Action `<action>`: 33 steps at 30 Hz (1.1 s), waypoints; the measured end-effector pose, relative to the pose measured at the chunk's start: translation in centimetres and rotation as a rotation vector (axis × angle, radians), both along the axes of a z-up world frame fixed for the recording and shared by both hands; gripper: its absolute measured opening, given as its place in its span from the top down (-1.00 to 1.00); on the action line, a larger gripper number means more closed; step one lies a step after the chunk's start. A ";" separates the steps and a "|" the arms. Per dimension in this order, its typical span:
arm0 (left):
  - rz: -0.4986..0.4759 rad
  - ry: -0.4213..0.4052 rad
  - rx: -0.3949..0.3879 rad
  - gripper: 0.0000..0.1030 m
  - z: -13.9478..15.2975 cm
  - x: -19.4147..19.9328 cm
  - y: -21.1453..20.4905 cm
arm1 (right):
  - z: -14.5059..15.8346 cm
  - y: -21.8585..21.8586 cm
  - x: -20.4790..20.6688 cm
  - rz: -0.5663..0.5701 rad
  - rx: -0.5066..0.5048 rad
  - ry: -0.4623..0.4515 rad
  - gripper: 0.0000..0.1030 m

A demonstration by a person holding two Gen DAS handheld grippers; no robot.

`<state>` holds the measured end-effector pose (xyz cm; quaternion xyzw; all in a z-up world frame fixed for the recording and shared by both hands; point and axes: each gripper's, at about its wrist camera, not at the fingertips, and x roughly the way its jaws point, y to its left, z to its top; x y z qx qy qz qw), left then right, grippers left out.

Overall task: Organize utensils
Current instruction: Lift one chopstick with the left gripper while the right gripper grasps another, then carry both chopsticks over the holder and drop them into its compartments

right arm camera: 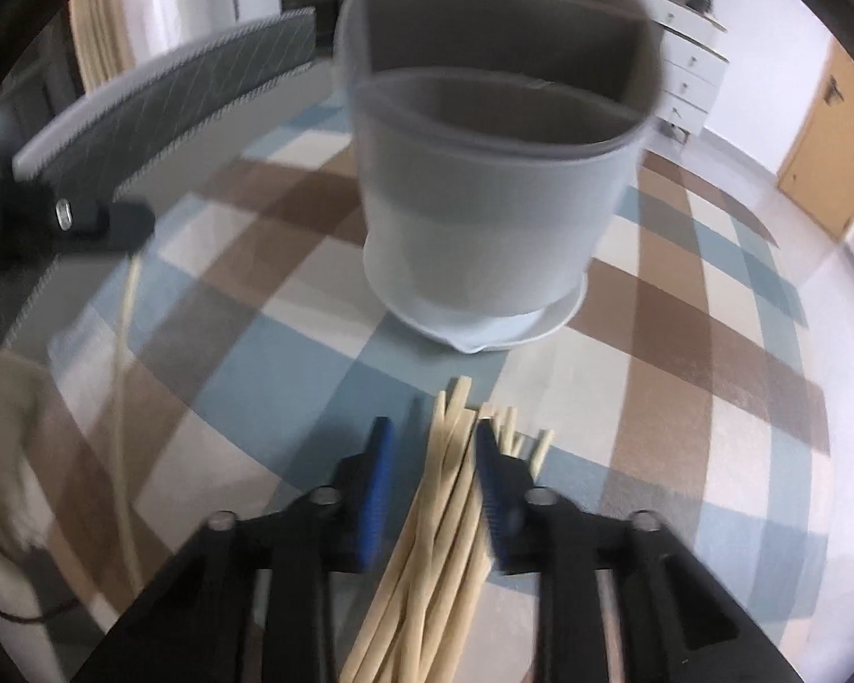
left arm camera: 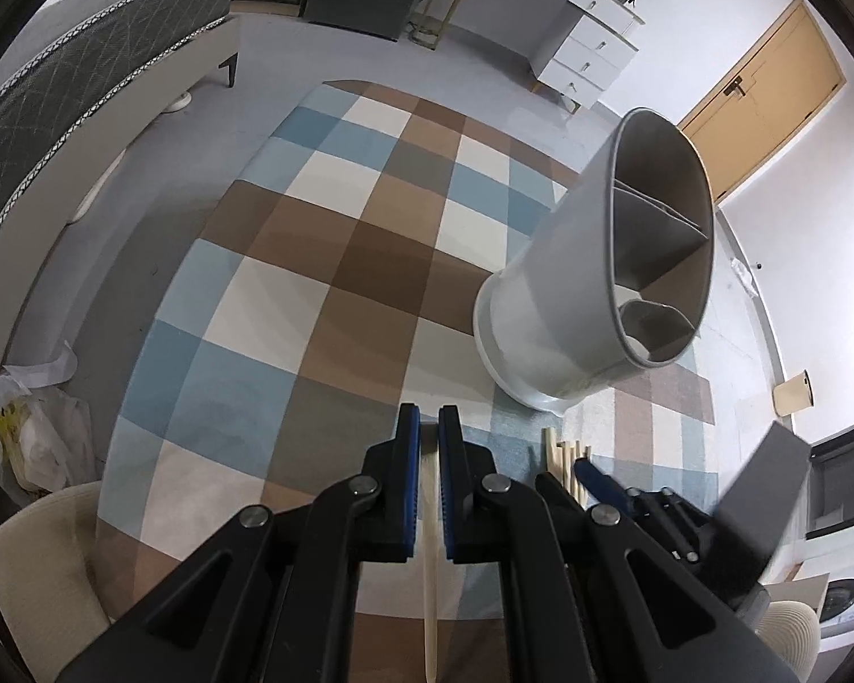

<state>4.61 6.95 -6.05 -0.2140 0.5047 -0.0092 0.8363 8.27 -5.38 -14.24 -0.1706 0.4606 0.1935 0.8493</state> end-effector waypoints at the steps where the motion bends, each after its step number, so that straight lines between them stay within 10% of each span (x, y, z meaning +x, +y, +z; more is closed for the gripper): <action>1: -0.001 0.001 -0.002 0.96 0.0 0.0 0.1 | -0.4 0.5 -0.1 0.016 -0.038 -0.015 0.58; 6: 0.008 0.018 -0.026 0.96 -0.4 0.6 0.4 | -1.0 1.5 -0.9 0.056 -0.125 -0.108 0.88; 22: -0.086 -0.044 0.025 0.96 2.1 -1.2 -2.6 | 8.3 -6.5 -2.6 -0.182 0.362 -0.134 0.91; 33: -0.189 -0.119 0.130 0.96 5.6 -2.7 -4.9 | 11.2 -8.3 -5.5 -0.246 0.391 -0.231 0.91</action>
